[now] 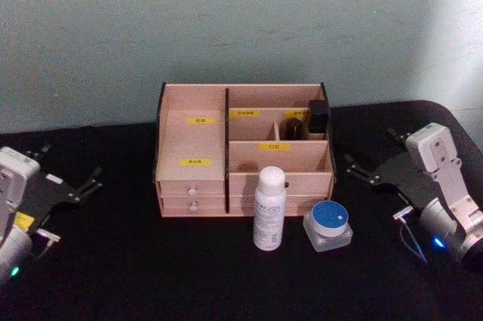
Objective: Pick up the facial cleanser and watermelon frost from the table and place them into the tiered storage box.
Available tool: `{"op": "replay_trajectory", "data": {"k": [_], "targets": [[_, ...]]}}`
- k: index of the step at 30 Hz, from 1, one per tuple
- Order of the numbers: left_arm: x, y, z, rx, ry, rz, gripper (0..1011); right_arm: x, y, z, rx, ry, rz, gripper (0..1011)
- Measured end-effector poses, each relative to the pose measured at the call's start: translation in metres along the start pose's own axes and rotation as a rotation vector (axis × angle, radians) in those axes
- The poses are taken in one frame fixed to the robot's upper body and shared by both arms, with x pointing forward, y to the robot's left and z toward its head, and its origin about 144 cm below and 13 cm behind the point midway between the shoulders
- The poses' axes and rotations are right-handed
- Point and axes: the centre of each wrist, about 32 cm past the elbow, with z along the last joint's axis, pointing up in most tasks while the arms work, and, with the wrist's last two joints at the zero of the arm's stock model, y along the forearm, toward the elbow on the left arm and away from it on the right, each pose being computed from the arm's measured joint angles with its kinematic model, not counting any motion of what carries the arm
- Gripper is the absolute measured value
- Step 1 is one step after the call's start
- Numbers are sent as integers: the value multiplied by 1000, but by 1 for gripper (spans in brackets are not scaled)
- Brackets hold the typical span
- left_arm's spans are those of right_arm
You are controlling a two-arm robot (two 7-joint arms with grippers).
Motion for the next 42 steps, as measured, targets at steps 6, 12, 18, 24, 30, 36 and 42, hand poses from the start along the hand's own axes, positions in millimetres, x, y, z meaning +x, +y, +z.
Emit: {"op": "replay_trajectory", "data": {"k": [6, 12, 18, 24, 30, 36, 42], "targets": [[0, 0, 0, 0, 0, 0, 1001, 0, 0, 0, 0, 0, 0, 1000], [0, 0, 0, 0, 0, 0, 1001, 0, 0, 0, 0, 0, 0, 1000], [0, 0, 0, 0, 0, 0, 1001, 0, 0, 0, 0, 0, 0, 1000], [0, 0, 0, 0, 0, 0, 1001, 0, 0, 0, 0, 0, 0, 1000], [0, 0, 0, 0, 0, 0, 1001, 0, 0, 0, 0, 0, 0, 1000], [0, 0, 0, 0, 0, 0, 1001, 0, 0, 0, 0, 0, 0, 1000], [0, 0, 0, 0, 0, 0, 1001, 0, 0, 0, 0, 0, 0, 1000]]}}
